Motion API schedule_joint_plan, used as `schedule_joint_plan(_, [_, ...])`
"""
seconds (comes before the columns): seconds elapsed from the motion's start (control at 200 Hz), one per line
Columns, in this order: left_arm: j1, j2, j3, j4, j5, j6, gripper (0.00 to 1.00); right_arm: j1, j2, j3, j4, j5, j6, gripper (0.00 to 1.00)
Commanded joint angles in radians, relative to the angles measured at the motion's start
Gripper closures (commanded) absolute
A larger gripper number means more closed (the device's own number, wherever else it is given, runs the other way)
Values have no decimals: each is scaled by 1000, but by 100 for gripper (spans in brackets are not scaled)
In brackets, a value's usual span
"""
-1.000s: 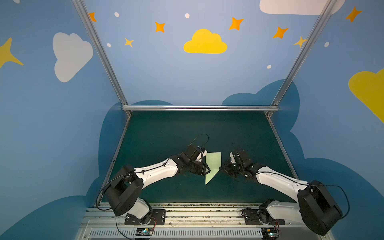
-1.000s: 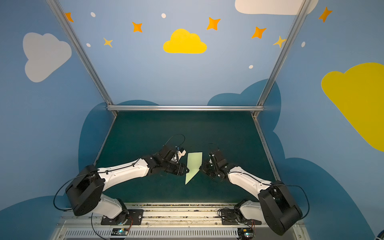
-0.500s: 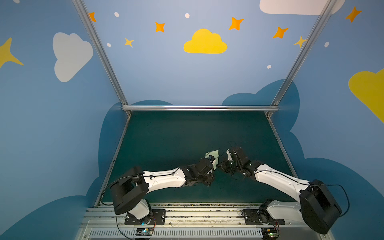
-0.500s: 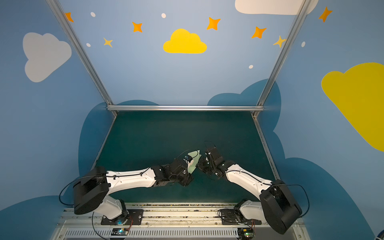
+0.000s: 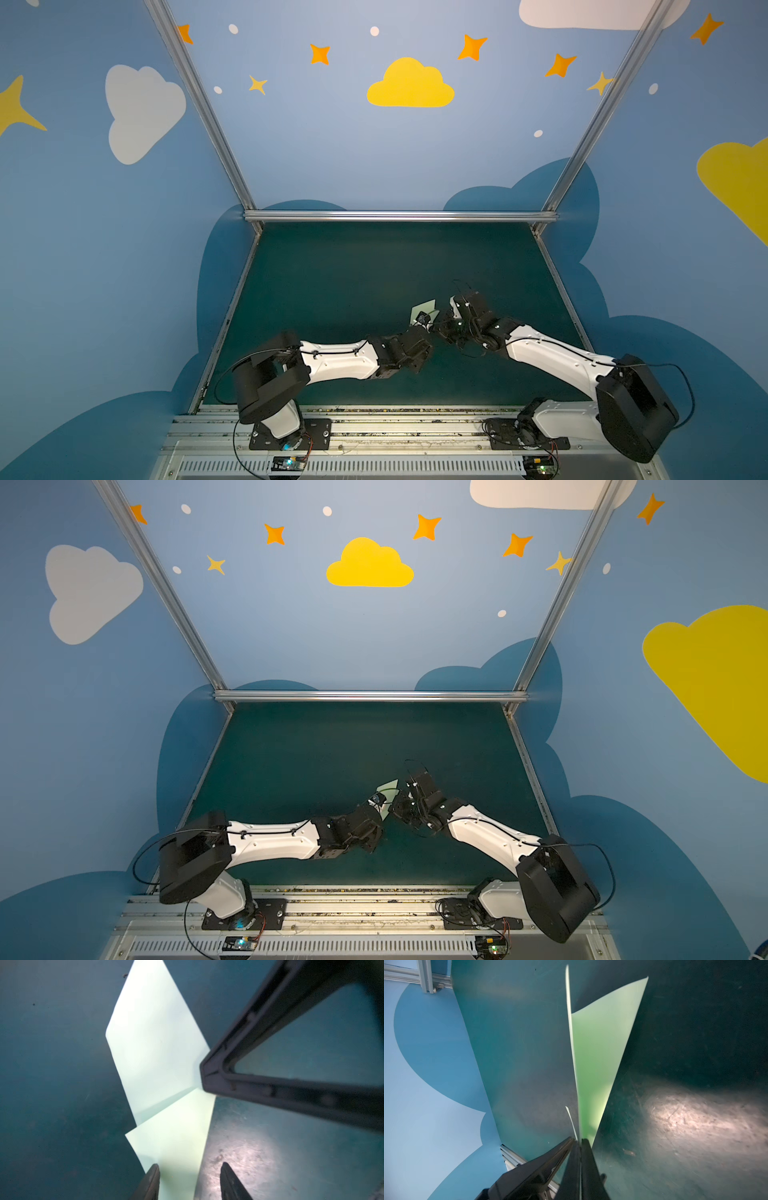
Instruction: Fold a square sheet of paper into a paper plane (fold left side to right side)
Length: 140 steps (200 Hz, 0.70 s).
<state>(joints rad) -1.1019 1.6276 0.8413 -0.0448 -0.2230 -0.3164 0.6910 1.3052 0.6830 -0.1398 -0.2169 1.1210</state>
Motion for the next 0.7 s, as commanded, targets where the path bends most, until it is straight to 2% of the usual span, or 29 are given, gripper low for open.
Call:
schedule_joint_plan(0.0, [-4,15,0,0,-40,20,54,8,6,17,-10,14,0,100])
schedule_joint_plan(0.305, [-4,31,-2,8,-36,33,69,8,13,4,-1,13,3,100])
schedule_joint_plan(0.696, [-3,53,2,10,-9,40,82,9,27,-3,18,8,8,100])
